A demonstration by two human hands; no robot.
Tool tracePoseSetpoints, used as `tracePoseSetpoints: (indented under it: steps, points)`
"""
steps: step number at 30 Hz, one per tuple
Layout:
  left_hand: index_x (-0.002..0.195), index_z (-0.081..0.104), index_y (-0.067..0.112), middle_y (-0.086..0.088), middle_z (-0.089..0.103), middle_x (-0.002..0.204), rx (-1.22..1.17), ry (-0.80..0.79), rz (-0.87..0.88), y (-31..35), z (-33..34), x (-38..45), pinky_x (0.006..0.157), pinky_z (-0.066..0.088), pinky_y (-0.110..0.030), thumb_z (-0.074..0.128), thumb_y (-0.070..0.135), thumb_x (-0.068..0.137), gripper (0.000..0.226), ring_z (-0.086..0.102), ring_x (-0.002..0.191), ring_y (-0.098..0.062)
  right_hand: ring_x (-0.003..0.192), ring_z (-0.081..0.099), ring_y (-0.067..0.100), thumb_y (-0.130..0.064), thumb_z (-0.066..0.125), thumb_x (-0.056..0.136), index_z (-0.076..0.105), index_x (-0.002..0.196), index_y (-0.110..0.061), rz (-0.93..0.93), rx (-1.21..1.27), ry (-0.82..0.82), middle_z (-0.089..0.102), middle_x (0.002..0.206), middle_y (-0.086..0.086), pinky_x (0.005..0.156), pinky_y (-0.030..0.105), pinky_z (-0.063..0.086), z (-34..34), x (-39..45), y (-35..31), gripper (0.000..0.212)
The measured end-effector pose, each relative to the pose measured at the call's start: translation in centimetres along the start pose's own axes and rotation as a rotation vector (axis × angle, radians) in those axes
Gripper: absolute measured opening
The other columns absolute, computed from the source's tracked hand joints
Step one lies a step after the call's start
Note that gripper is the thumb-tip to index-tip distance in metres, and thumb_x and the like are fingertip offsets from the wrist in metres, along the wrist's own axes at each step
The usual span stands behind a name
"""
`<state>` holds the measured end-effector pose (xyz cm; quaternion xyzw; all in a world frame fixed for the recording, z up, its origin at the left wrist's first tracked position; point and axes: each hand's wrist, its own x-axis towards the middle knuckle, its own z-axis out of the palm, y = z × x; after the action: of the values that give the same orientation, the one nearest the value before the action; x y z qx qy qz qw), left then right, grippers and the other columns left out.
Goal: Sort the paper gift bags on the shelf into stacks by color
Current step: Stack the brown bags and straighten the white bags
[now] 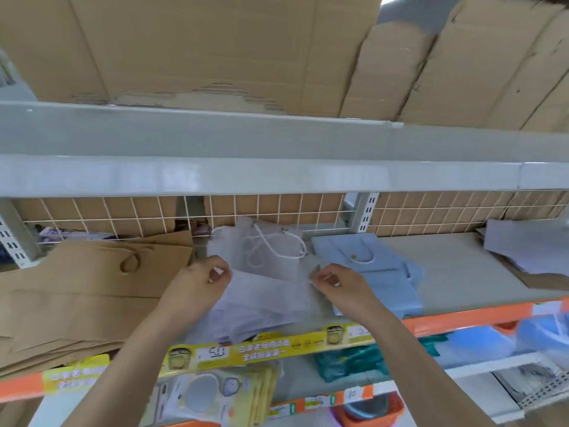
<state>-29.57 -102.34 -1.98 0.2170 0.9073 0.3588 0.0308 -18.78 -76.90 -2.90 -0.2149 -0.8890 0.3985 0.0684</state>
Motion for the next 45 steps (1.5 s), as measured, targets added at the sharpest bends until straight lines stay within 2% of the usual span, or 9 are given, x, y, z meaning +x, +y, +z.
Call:
tracePoseSetpoints:
  steps: [6,10,14,18,24,28,34,40,45]
  points:
    - [0.103,0.059,0.028,0.008,0.062,0.087,0.043,-0.070,-0.014,7.9,6.2,-1.5,0.072,0.045,-0.030,0.054,0.039,0.094,0.015,0.057,0.080,-0.017,0.090,0.065,0.017,-0.038,0.061,0.089,0.060,0.102,-0.027,0.052,-0.018,-0.052,0.059,0.090,-0.014,0.078,0.027,0.047,-7.6,-2.0,7.1,0.017]
    - [0.100,0.059,0.029,0.007,0.065,0.089,0.044,-0.147,-0.023,12.5,10.8,-2.3,0.069,0.045,-0.028,0.054,0.041,0.093,0.014,0.057,0.071,-0.012,0.080,0.066,0.012,-0.041,0.060,0.087,0.058,0.102,-0.031,0.084,-0.045,-0.051,0.062,0.092,-0.016,0.067,0.024,0.047,-12.8,-3.5,11.9,0.018]
    - [0.100,0.059,0.031,0.008,0.065,0.094,0.081,-0.209,0.008,16.5,15.1,-2.3,0.084,0.048,-0.031,0.055,0.045,0.092,0.016,0.059,0.087,-0.012,0.081,0.063,0.010,-0.045,0.061,0.087,0.056,0.102,-0.031,0.117,-0.093,-0.022,0.065,0.091,-0.011,0.070,0.025,0.045,-17.4,-5.3,16.2,0.021]
    - [0.096,0.058,0.034,0.007,0.066,0.085,0.086,-0.305,0.062,20.5,19.3,-1.3,0.079,0.052,-0.034,0.054,0.046,0.091,0.014,0.062,0.077,-0.008,0.071,0.056,0.005,-0.041,0.061,0.088,0.058,0.106,-0.026,0.157,-0.100,0.010,0.064,0.084,-0.010,0.065,0.024,0.042,-21.0,-6.8,19.8,0.024]
    - [0.096,0.058,0.035,0.006,0.065,0.091,0.117,-0.396,0.177,26.3,25.9,1.7,0.077,0.052,-0.035,0.052,0.048,0.092,0.015,0.061,0.080,-0.009,0.086,0.060,0.012,-0.039,0.060,0.089,0.058,0.112,-0.025,0.281,-0.109,0.118,0.063,0.086,-0.012,0.075,0.025,0.044,-26.2,-7.8,25.2,0.027]
    - [0.094,0.060,0.033,0.005,0.064,0.092,0.080,-0.466,0.226,29.7,30.4,4.1,0.080,0.050,-0.035,0.054,0.047,0.092,0.016,0.060,0.081,-0.009,0.093,0.061,0.015,-0.039,0.060,0.089,0.059,0.113,-0.023,0.343,-0.134,0.151,0.065,0.095,-0.009,0.083,0.027,0.046,-30.0,-6.8,28.8,0.029]
    - [0.095,0.060,0.034,0.010,0.061,0.090,0.092,-0.508,0.276,35.1,36.1,9.4,0.082,0.051,-0.033,0.053,0.050,0.091,0.018,0.059,0.084,-0.008,0.071,0.054,0.004,-0.039,0.060,0.088,0.057,0.108,-0.028,0.419,-0.105,0.212,0.064,0.089,-0.013,0.064,0.021,0.040,-36.0,-3.7,32.5,0.023]
    - [0.095,0.059,0.035,0.011,0.060,0.089,0.150,-0.549,0.299,39.5,40.9,13.1,0.072,0.046,-0.027,0.054,0.053,0.088,0.020,0.058,0.083,-0.007,0.086,0.059,0.014,-0.037,0.059,0.090,0.060,0.111,-0.020,0.444,-0.083,0.255,0.062,0.086,-0.009,0.076,0.027,0.045,-40.1,-1.2,36.1,0.027]
    - [0.096,0.057,0.034,0.011,0.061,0.089,0.181,-0.555,0.292,41.7,44.1,15.0,0.075,0.046,-0.028,0.053,0.051,0.090,0.019,0.059,0.084,-0.008,0.083,0.060,0.011,-0.034,0.059,0.091,0.059,0.109,-0.023,0.417,-0.083,0.235,0.062,0.093,-0.007,0.071,0.023,0.045,-43.5,1.0,39.8,0.021]
